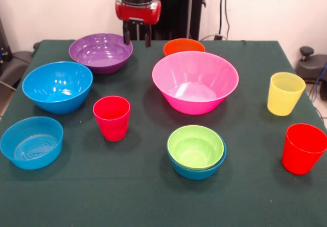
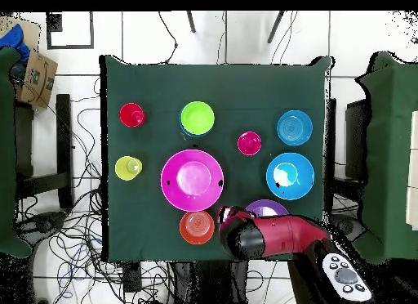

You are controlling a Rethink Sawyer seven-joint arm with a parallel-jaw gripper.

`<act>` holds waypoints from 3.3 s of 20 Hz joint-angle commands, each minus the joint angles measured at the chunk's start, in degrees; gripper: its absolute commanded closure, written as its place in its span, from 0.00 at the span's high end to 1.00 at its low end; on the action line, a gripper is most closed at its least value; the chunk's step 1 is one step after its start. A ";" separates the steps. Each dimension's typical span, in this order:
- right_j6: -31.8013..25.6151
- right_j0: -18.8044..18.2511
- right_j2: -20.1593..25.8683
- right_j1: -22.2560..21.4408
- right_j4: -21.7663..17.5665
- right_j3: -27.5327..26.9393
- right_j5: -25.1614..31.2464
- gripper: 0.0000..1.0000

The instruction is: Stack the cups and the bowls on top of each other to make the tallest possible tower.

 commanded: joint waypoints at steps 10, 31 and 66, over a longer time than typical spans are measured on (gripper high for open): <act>-6.06 -2.10 4.42 9.08 -7.71 -6.91 1.26 1.00; -5.33 -2.99 3.39 10.61 -11.61 -10.90 1.75 1.00; -7.69 -3.11 5.88 4.73 -7.49 -8.10 7.94 0.00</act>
